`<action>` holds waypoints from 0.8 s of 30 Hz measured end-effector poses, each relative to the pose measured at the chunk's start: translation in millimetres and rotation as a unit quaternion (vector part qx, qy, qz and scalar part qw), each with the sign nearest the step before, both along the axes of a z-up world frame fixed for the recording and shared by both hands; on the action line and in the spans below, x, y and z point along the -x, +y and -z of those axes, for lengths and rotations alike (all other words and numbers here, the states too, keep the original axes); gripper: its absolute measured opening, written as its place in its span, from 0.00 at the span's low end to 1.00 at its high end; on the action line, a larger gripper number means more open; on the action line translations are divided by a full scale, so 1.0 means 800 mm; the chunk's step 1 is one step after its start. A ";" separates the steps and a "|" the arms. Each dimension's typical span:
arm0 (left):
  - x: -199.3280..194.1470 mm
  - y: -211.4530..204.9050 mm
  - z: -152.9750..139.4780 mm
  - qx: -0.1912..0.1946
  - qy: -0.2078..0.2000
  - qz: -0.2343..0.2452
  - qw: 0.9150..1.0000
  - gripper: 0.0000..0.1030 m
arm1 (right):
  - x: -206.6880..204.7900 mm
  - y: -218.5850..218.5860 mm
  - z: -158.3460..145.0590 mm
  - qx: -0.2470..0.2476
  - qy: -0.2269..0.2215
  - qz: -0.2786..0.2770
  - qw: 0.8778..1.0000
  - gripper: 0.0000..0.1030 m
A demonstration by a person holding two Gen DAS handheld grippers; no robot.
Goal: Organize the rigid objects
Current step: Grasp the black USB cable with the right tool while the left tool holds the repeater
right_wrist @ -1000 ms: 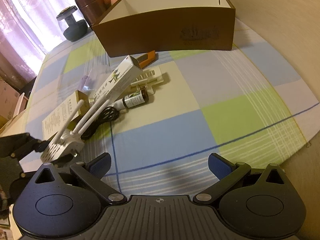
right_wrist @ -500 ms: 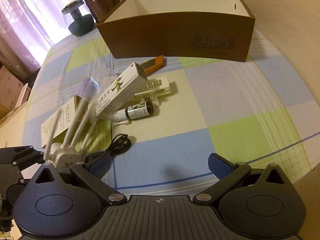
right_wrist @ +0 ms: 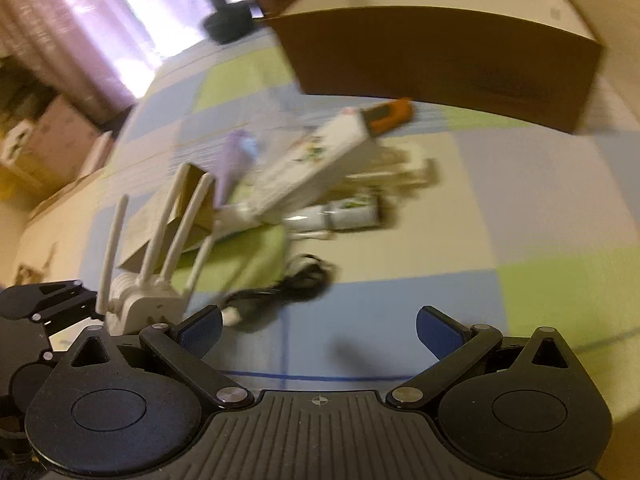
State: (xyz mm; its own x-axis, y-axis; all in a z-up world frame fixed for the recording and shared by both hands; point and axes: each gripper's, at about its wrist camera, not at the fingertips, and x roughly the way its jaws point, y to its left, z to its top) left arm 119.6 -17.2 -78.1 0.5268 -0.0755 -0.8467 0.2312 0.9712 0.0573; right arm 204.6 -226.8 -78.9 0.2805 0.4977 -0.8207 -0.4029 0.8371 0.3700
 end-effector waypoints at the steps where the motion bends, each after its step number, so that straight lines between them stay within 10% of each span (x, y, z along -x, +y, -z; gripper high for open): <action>1: 0.004 0.002 -0.004 0.002 -0.003 -0.005 1.000 0.28 | 0.001 0.005 0.000 -0.004 -0.003 -0.012 1.000 0.98; 24: -0.005 0.002 -0.061 0.031 -0.063 -0.072 0.995 0.28 | -0.013 0.046 0.025 -0.015 -0.079 -0.152 0.985 0.98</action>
State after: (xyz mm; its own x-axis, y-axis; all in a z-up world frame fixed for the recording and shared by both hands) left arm 123.3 -15.6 -29.1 0.6380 -0.0417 -0.7689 0.0846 0.9963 0.0162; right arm 214.7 -189.8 -98.7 0.2383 0.6011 -0.7628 -0.6874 0.6592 0.3047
